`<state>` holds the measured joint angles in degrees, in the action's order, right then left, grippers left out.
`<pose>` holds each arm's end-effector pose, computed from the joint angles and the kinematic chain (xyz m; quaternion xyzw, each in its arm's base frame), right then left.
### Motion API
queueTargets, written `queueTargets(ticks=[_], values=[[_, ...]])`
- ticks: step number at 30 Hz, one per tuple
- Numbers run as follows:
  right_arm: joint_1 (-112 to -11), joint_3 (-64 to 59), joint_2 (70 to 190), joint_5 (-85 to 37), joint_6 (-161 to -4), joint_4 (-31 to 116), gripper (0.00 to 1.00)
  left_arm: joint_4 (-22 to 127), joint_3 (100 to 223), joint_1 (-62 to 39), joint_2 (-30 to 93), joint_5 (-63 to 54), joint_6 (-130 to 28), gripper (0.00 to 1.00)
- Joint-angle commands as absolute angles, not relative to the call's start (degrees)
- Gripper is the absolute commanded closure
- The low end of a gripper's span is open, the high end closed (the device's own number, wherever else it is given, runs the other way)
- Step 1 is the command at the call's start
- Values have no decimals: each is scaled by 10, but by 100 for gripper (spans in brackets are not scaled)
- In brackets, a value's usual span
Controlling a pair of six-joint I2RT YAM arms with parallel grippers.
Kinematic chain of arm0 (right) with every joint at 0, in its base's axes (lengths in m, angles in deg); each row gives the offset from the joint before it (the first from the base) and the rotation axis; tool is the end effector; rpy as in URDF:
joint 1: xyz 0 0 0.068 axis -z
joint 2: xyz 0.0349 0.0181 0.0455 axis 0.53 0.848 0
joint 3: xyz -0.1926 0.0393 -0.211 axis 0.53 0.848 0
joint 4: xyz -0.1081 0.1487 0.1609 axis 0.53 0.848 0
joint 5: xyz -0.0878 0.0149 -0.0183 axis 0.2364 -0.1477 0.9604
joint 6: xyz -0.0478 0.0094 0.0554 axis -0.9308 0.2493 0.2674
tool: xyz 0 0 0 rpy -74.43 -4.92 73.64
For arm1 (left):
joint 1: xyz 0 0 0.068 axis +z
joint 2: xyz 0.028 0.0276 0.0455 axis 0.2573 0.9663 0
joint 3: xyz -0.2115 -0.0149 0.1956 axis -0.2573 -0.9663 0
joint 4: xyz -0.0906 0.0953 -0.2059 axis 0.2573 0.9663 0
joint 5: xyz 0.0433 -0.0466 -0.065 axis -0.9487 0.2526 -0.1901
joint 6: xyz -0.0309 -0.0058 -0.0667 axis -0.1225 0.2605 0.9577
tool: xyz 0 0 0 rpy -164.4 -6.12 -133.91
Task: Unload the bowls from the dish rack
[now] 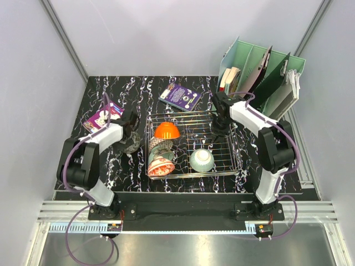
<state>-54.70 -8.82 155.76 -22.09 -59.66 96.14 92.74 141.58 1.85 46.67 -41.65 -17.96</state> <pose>0.3271 0.1435 0.2067 0.0579 0.9927 0.0859 0.0618 0.2682 -0.0317 0.1749 -0.2930 0.9167 0.1631 0.2173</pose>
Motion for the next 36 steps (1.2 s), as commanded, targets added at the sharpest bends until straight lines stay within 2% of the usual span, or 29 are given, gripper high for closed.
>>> queueTargets(ticks=[1, 13, 16, 20, 24, 29, 33, 34, 36], values=[[-544, -122, 1566, -224, -607, 975, 85, 905, 1486, 18, 515, -411, -170, 51], [-544, -151, 1581, -216, -613, 988, 85, 920, 1609, 25, 609, -427, -200, 56], [-544, -156, 1584, -217, -612, 988, 85, 921, 1612, 32, 613, -430, -203, 60], [-544, -160, 1588, -220, -607, 989, 85, 921, 1613, 45, 617, -427, -213, 72], [-544, -160, 1589, -222, -605, 989, 85, 920, 1614, 54, 615, -426, -217, 73], [-544, -161, 1588, -218, -603, 989, 85, 921, 1616, 61, 613, -426, -228, 67], [-544, -164, 1594, -220, -602, 989, 85, 931, 1628, 63, 624, -425, -238, 51], [-544, -165, 1594, -220, -601, 989, 85, 935, 1629, 63, 623, -426, -239, 42], [-544, -168, 1596, -221, -601, 988, 85, 940, 1624, 63, 619, -426, -239, 41]])
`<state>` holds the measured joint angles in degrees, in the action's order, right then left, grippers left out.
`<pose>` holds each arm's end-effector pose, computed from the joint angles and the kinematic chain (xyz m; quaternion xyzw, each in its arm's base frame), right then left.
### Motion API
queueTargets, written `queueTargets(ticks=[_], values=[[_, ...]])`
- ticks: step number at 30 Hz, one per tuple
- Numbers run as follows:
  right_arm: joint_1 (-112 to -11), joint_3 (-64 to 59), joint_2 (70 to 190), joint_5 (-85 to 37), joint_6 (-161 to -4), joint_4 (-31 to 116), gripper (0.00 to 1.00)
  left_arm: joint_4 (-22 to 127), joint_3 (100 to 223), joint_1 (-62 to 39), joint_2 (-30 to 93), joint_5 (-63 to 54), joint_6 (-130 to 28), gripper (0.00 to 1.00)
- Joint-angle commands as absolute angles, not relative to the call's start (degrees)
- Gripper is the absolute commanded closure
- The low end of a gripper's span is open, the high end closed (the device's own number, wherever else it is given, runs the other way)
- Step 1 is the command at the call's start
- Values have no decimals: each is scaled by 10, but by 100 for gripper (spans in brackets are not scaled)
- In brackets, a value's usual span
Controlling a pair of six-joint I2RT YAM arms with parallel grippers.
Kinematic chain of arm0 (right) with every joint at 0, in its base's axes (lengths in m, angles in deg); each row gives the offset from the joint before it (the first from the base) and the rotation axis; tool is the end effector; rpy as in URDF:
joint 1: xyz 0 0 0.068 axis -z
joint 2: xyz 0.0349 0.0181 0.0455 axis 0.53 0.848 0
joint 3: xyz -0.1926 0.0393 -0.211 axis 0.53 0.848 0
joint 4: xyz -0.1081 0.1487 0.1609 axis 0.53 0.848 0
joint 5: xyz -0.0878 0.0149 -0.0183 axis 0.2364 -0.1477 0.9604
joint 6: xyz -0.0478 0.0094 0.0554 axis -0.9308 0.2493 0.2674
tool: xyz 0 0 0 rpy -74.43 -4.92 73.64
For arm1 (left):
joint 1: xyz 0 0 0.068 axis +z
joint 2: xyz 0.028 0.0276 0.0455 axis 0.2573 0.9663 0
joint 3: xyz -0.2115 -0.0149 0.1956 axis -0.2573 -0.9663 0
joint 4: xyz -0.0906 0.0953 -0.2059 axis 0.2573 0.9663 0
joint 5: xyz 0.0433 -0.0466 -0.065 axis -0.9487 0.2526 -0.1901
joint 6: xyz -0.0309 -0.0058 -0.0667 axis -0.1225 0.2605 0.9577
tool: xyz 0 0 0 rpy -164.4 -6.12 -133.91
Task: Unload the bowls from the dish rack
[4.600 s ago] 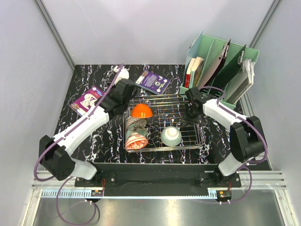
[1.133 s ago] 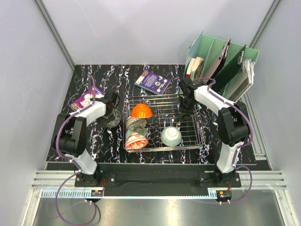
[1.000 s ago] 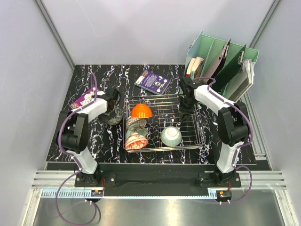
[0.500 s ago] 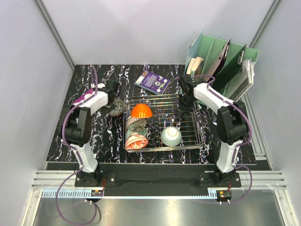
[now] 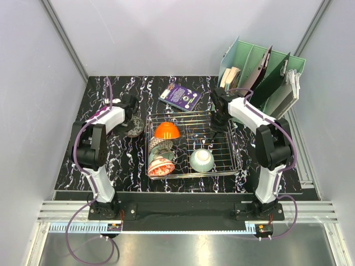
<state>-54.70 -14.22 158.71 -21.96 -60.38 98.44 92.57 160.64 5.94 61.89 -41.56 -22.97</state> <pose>0.3416 0.1494 0.2121 0.0517 0.9930 0.0851 0.0640 0.3565 -0.0262 0.1808 -0.2927 0.9126 0.1641 0.2335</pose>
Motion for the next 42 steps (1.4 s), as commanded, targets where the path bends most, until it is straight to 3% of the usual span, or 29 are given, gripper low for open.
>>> queueTargets(ticks=[1, 16, 22, 26, 31, 36, 42], values=[[-544, -169, 1596, -221, -599, 988, 85, 941, 1621, 64, 613, -426, -236, 40], [-544, -176, 1608, -238, -577, 963, 85, 950, 1633, 63, 398, -426, -321, 33], [-544, -169, 1581, -257, -575, 958, 68, 891, 1629, -16, 361, -295, -525, 35], [-544, -139, 1559, -267, -569, 952, 57, 885, 1593, -157, 325, -362, -626, 34], [-544, -92, 1520, -270, -548, 934, 38, 864, 1541, -238, 228, -358, -627, 32], [-544, -67, 1507, -271, -541, 923, 36, 879, 1519, -289, 203, -381, -680, 31], [-544, -48, 1492, -289, -527, 905, 37, 879, 1550, -362, 226, -320, -742, 27]])
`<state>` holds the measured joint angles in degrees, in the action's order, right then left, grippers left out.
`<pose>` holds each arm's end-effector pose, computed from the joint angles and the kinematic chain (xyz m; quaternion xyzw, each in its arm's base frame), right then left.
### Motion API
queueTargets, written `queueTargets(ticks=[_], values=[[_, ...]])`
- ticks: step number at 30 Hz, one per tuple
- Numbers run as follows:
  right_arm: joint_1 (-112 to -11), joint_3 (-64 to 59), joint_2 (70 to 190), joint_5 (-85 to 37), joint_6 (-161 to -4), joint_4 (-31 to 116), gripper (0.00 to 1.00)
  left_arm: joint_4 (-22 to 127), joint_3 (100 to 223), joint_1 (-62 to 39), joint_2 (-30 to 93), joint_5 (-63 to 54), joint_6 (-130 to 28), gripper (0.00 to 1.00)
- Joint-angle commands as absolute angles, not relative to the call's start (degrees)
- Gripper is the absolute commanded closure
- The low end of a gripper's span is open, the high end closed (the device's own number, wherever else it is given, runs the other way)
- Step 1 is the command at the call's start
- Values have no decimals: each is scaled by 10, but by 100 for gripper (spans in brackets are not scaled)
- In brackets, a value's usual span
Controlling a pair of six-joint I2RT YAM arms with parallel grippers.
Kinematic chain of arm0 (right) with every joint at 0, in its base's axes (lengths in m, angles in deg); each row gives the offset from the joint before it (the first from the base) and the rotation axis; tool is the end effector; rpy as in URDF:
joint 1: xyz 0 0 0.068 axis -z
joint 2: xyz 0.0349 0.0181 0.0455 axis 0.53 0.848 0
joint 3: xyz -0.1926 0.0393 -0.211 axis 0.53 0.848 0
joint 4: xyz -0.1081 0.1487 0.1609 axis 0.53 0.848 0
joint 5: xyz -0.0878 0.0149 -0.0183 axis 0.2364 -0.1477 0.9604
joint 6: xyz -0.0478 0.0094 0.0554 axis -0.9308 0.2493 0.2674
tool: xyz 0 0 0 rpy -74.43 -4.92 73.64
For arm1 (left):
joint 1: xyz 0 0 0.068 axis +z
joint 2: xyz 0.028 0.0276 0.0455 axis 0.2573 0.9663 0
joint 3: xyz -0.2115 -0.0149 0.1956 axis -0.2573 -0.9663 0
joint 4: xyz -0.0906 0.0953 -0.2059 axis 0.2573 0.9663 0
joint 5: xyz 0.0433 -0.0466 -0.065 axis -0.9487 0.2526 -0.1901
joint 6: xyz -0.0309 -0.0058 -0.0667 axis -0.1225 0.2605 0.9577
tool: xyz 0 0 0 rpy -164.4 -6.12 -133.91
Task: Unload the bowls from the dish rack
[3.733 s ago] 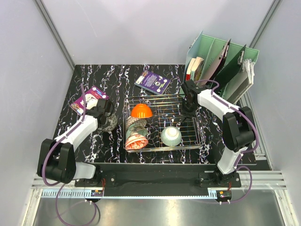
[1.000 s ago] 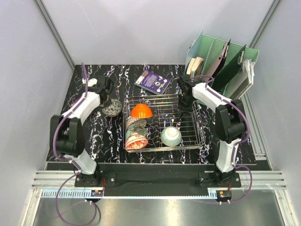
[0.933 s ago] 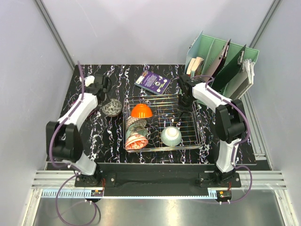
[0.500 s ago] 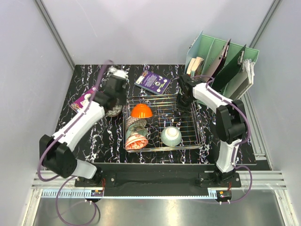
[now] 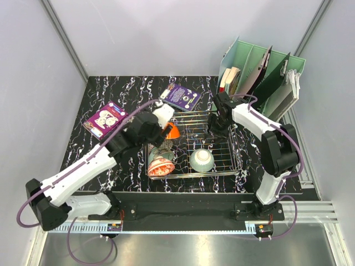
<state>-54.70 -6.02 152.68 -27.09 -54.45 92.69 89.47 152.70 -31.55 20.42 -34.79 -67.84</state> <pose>0.3196 0.1461 0.2145 0.0952 0.9832 0.1417 0.0650 0.1778 -0.1535 0.3448 0.3005 0.8268 0.0016 0.4755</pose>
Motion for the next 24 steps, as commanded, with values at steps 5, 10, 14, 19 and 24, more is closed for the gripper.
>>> queueTargets(ticks=[5, 10, 14, 19, 24], values=[[-544, -48, 1469, -298, -516, 893, 37, 876, 1577, -397, 294, -344, -771, 27], [-544, -34, 1461, -302, -519, 893, 36, 876, 1596, -432, 334, -349, -792, 27], [-543, -13, 1450, -301, -520, 892, 36, 876, 1585, -446, 354, -376, -820, 27], [-545, -2, 1448, -303, -527, 892, 36, 870, 1578, -449, 370, -401, -832, 26], [-544, -6, 1452, -303, -534, 892, 37, 839, 1561, -449, 388, -437, -853, 26]])
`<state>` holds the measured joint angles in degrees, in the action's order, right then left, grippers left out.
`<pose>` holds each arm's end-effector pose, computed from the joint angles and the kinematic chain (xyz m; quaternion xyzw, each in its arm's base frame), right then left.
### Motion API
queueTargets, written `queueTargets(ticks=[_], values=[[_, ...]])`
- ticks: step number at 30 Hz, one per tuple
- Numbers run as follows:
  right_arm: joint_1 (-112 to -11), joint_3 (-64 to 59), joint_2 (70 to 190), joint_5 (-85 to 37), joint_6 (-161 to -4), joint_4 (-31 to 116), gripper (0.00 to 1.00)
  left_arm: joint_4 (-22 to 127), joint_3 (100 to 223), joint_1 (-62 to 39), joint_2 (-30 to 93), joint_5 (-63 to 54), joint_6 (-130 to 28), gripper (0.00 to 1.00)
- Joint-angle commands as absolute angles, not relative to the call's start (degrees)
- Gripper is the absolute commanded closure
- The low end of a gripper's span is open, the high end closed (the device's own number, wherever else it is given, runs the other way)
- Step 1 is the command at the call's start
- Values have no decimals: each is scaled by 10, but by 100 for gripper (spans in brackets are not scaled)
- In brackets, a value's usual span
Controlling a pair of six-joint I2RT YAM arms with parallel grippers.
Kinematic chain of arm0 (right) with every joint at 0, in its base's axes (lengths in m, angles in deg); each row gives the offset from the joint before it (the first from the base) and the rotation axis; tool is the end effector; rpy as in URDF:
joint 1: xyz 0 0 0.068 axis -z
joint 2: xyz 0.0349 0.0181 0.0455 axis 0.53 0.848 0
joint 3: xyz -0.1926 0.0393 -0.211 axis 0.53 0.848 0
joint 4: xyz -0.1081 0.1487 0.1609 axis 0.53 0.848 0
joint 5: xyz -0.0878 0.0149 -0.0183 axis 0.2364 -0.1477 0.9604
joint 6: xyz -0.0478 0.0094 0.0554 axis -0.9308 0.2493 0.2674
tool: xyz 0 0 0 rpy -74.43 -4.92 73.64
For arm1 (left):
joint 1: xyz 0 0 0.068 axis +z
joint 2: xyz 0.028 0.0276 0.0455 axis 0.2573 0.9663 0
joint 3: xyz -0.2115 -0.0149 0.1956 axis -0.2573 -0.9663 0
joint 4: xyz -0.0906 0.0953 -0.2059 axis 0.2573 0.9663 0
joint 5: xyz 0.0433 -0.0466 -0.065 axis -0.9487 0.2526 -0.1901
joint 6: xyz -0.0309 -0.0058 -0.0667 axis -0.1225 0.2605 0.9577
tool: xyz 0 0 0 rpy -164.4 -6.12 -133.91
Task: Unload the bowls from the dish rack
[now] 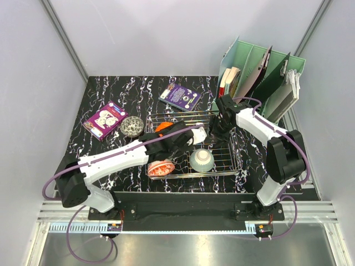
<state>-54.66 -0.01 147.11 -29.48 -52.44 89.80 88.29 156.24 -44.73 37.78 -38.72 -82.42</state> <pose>0.2988 0.1399 0.2200 0.1072 0.9769 0.1707 0.0705 0.1753 -0.2459 0.2930 0.5193 0.7542 0.0799 0.3938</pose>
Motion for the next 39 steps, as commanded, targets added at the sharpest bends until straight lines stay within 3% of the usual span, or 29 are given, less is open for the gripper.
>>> queueTargets(ticks=[1, 13, 27, 30, 39], values=[[-544, -6, 1454, -304, -536, 892, 37, 834, 1558, -449, 390, -439, -856, 26], [-543, -12, 1474, -312, -541, 891, 37, 780, 1529, -442, 447, -502, -856, 27], [-544, -33, 1501, -315, -541, 893, 38, 739, 1529, -396, 432, -522, -879, 27], [-544, -35, 1506, -318, -541, 893, 38, 735, 1530, -390, 440, -526, -877, 30], [-544, -34, 1510, -316, -541, 895, 38, 707, 1529, -382, 453, -540, -890, 53]])
